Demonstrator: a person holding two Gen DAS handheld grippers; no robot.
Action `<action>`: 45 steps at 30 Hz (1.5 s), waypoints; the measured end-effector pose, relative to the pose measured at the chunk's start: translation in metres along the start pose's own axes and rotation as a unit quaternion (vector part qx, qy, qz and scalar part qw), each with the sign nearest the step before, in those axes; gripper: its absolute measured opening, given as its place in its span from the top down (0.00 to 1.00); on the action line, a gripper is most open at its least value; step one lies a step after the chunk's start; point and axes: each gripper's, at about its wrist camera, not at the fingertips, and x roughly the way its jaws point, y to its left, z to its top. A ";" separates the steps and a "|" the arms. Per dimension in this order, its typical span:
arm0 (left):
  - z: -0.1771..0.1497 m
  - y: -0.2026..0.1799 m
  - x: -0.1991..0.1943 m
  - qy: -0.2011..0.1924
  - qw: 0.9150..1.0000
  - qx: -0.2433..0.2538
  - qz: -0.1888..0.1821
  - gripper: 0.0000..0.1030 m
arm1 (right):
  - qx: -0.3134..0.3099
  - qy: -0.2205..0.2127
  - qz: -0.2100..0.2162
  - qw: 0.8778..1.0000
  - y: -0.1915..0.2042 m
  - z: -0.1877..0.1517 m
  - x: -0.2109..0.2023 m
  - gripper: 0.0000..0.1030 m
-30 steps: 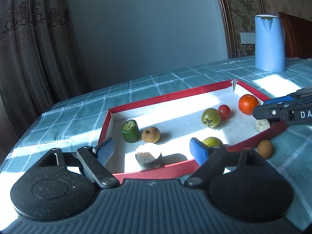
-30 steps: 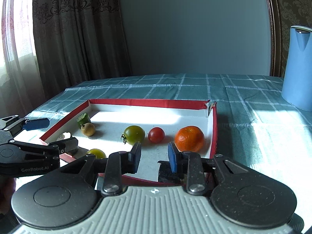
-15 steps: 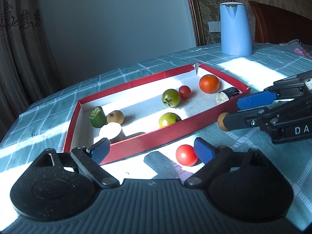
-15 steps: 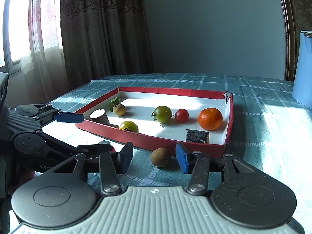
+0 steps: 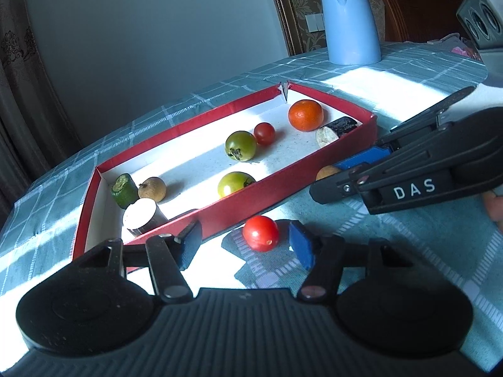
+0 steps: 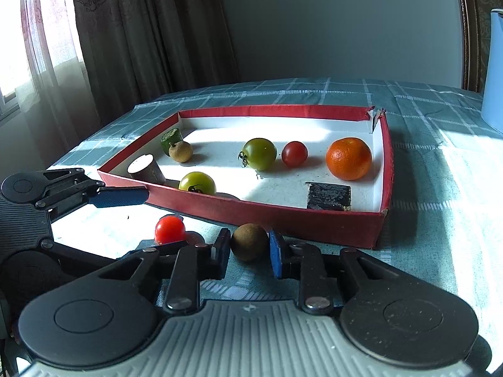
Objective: Organize fruits
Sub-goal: 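Grasp the other red tomato with the left tool while the right tool grasps the kiwi, then carry the red tomato into the box with the left tool while the right tool carries the kiwi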
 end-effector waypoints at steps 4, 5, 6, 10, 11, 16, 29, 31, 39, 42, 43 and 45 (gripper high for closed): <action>0.000 -0.001 -0.001 -0.001 1.000 0.002 -0.014 0.62 | 0.004 -0.004 0.002 1.000 -0.001 0.000 -0.001 0.75; 0.000 -0.002 -0.002 -0.002 1.000 0.004 -0.018 0.64 | 0.004 -0.007 0.002 1.000 -0.001 0.000 -0.002 0.75; 0.000 -0.004 -0.002 -0.003 1.000 0.007 -0.018 0.66 | 0.004 -0.011 0.002 1.000 -0.002 0.001 -0.004 0.75; 0.000 -0.002 -0.002 0.000 1.000 -0.001 -0.023 0.78 | 0.006 -0.022 0.003 1.000 -0.003 0.001 -0.007 0.75; 0.000 -0.002 -0.002 0.000 1.000 -0.004 -0.020 0.78 | 0.007 -0.025 0.004 1.000 -0.003 0.000 -0.009 0.75; 0.000 0.002 -0.008 -0.010 1.000 -0.012 -0.014 0.79 | 0.005 -0.050 0.005 0.999 -0.002 -0.001 -0.018 0.75; 0.034 0.043 -0.003 -0.044 0.994 -0.080 0.052 0.79 | -0.021 -0.101 -0.045 0.994 0.001 0.041 -0.006 0.75; 0.036 0.050 0.009 -0.032 0.993 -0.090 0.071 0.79 | -0.021 -0.090 -0.060 0.994 -0.002 0.046 0.007 0.75; 0.041 0.065 0.047 0.004 0.988 -0.109 0.112 0.79 | -0.016 -0.035 -0.091 0.995 -0.009 0.052 0.052 0.75; 0.040 0.066 0.055 0.017 0.987 -0.112 0.112 0.78 | -0.002 -0.020 -0.090 0.996 -0.013 0.052 0.058 0.75; 0.039 0.065 0.057 0.020 0.987 -0.107 0.117 0.78 | 0.002 -0.019 -0.090 0.996 -0.015 0.052 0.059 0.75; 0.038 0.061 0.058 0.019 0.987 -0.099 0.126 0.76 | 0.009 -0.018 -0.094 0.995 -0.017 0.052 0.060 0.75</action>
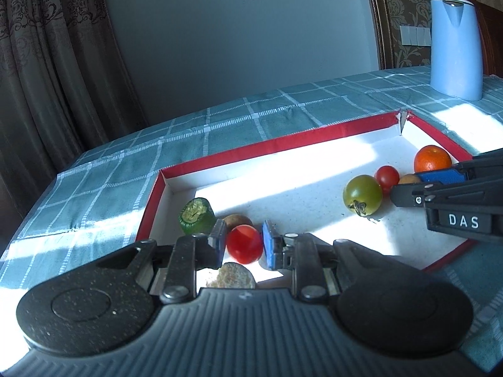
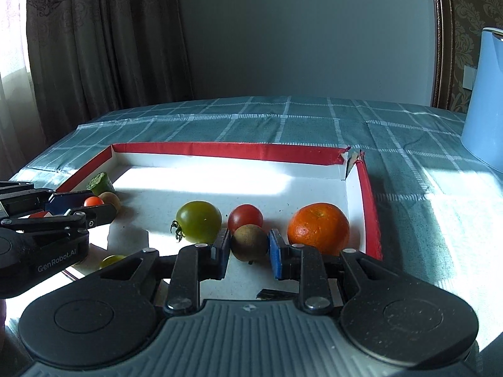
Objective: Organize fruits
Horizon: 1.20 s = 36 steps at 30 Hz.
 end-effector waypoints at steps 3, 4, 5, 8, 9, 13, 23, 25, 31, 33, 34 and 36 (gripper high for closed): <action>-0.001 -0.002 -0.001 -0.001 1.000 0.004 -0.001 0.67 | 0.006 -0.001 0.004 1.000 -0.001 0.000 -0.001 0.73; -0.002 -0.002 -0.001 -0.003 1.000 0.003 0.001 0.60 | 0.008 -0.004 0.004 1.000 -0.002 0.000 -0.003 0.69; -0.002 -0.002 -0.003 -0.006 1.000 0.003 0.005 0.56 | 0.010 -0.007 0.006 1.000 -0.003 0.000 -0.005 0.59; -0.004 -0.002 -0.009 -0.021 1.000 0.001 0.018 0.34 | 0.017 -0.020 0.013 1.000 -0.003 -0.003 -0.013 0.44; -0.005 -0.002 -0.012 -0.024 1.000 0.000 0.018 0.30 | 0.014 -0.031 0.009 0.999 -0.002 -0.004 -0.019 0.42; -0.008 0.000 -0.025 -0.036 0.999 -0.012 0.020 0.21 | 0.004 -0.072 -0.016 0.997 0.001 -0.009 -0.039 0.32; -0.027 0.000 -0.060 -0.050 0.998 -0.042 0.015 0.04 | 0.064 -0.086 0.008 0.994 -0.010 -0.025 -0.071 0.27; -0.031 -0.002 -0.065 -0.051 0.998 -0.043 0.018 0.04 | 0.062 -0.090 0.010 0.994 -0.007 -0.033 -0.078 0.27; -0.036 -0.006 -0.070 -0.051 0.998 -0.037 0.021 0.02 | 0.045 -0.104 0.006 0.994 0.002 -0.047 -0.093 0.24; -0.036 -0.005 -0.069 -0.050 0.998 -0.040 0.023 0.01 | 0.044 -0.101 0.010 0.994 0.004 -0.052 -0.096 0.24; -0.036 -0.005 -0.068 -0.049 0.998 -0.042 0.022 0.01 | 0.043 -0.097 0.010 0.994 0.004 -0.053 -0.096 0.24; -0.036 -0.004 -0.068 -0.049 0.998 -0.045 0.021 0.00 | 0.049 -0.093 0.012 0.994 0.002 -0.054 -0.095 0.24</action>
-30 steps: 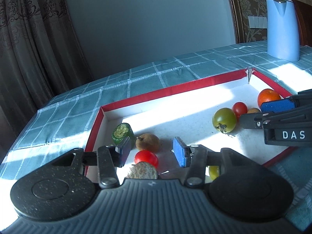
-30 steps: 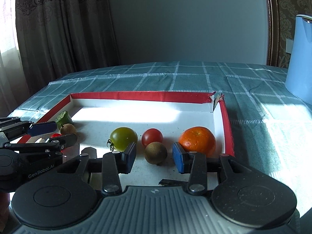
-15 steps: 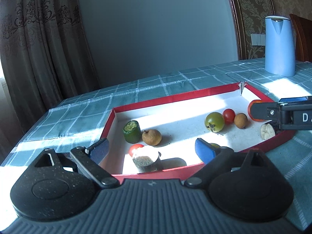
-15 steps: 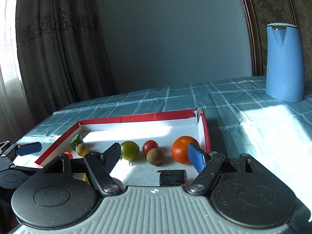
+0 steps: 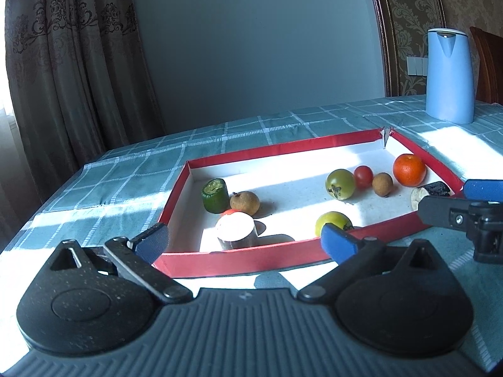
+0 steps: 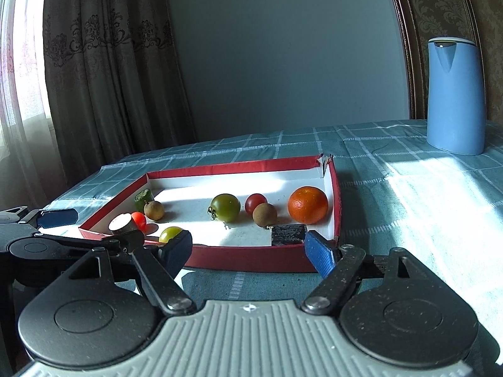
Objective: Organize fruits
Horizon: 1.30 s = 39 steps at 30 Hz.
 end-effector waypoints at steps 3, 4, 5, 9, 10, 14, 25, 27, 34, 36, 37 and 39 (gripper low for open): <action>0.000 0.000 -0.001 -0.003 1.000 0.002 0.002 0.00 | 0.013 0.016 -0.006 1.000 -0.004 0.000 0.006 0.23; 0.000 -0.001 -0.001 -0.002 1.000 0.003 0.002 0.00 | 0.016 0.024 -0.005 1.000 -0.005 0.000 0.008 0.23; 0.000 -0.001 -0.001 -0.002 1.000 0.004 0.003 0.00 | 0.022 0.037 -0.005 0.999 -0.006 -0.001 0.011 0.23; -0.002 0.000 -0.002 0.006 1.000 -0.004 -0.002 0.00 | 0.016 0.068 -0.011 0.998 -0.004 -0.003 0.021 0.23; -0.002 0.001 -0.003 0.007 1.000 -0.005 -0.005 0.00 | 0.013 0.075 -0.013 0.997 -0.003 -0.003 0.023 0.23; -0.002 -0.001 -0.002 0.008 1.000 -0.001 -0.003 0.00 | 0.001 0.093 -0.017 0.996 0.001 -0.004 0.030 0.23; -0.002 0.002 0.002 0.022 1.000 -0.007 -0.002 0.00 | -0.009 0.104 -0.014 0.994 0.004 -0.005 0.034 0.17; -0.002 0.002 0.002 0.023 1.000 -0.008 -0.002 0.00 | -0.009 0.104 -0.014 0.994 0.004 -0.005 0.034 0.17; -0.003 0.001 0.003 0.026 1.000 -0.005 0.003 0.00 | -0.016 0.108 -0.016 0.994 0.006 -0.005 0.035 0.16; -0.003 0.001 0.003 0.025 1.000 -0.004 0.004 0.00 | -0.017 0.107 -0.016 0.994 0.006 -0.005 0.035 0.16; -0.003 0.001 0.003 0.025 1.000 -0.004 0.005 0.00 | -0.017 0.107 -0.016 0.994 0.006 -0.005 0.035 0.16; -0.003 0.000 0.003 0.026 1.000 -0.003 0.004 0.00 | -0.017 0.108 -0.017 0.994 0.006 -0.006 0.035 0.15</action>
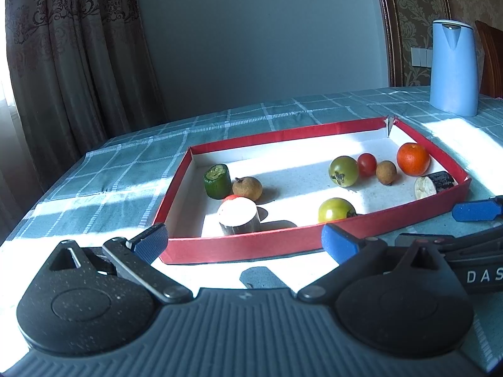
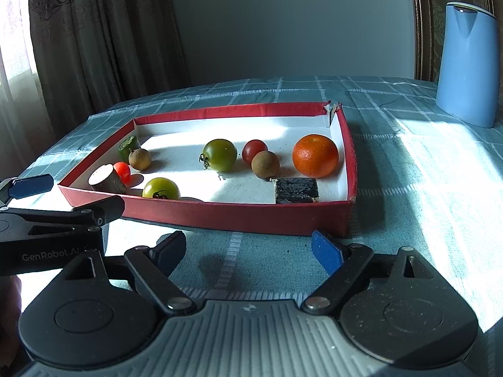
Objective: Organize fruits
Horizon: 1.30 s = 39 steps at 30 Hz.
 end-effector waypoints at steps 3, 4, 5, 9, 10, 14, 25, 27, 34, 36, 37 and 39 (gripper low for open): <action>0.000 0.000 0.000 -0.001 1.000 0.002 -0.001 0.00 | -0.002 0.001 -0.001 1.000 0.001 -0.001 0.001 0.15; 0.000 0.000 0.000 -0.001 1.000 0.003 0.000 0.00 | -0.002 0.001 -0.001 1.000 0.001 -0.001 0.001 0.15; 0.000 0.000 0.000 0.000 1.000 0.003 -0.001 0.00 | -0.003 0.001 -0.001 1.000 0.001 -0.001 0.001 0.15; 0.000 0.000 -0.001 -0.001 1.000 0.006 0.000 0.00 | -0.003 0.001 -0.001 1.000 0.001 -0.001 0.001 0.15; 0.000 0.000 -0.001 -0.001 1.000 0.006 0.000 0.00 | -0.003 0.001 -0.001 1.000 0.001 -0.001 0.001 0.15; 0.000 0.000 -0.001 0.001 1.000 0.005 -0.001 0.00 | -0.003 0.001 -0.001 1.000 0.001 -0.001 0.001 0.15; 0.000 0.000 0.000 0.001 1.000 0.006 0.001 0.00 | -0.003 0.001 -0.001 1.000 0.002 -0.001 0.000 0.15; 0.000 0.000 0.000 0.001 1.000 0.006 0.001 0.00 | -0.003 0.001 -0.002 1.000 0.002 -0.001 0.000 0.15; -0.001 0.000 -0.001 0.000 1.000 0.005 0.001 0.00 | -0.003 0.001 -0.001 1.000 0.002 -0.001 0.000 0.15; -0.001 0.000 -0.001 0.002 1.000 0.003 0.001 0.00 | -0.003 0.001 -0.001 1.000 0.002 -0.001 0.000 0.15; -0.002 0.001 -0.001 0.002 1.000 0.003 0.001 0.00 | -0.002 0.001 -0.001 1.000 0.002 -0.001 0.000 0.15; -0.001 0.000 -0.002 0.001 1.000 0.005 0.001 0.00 | 0.000 -0.001 0.001 1.000 0.002 -0.001 0.000 0.15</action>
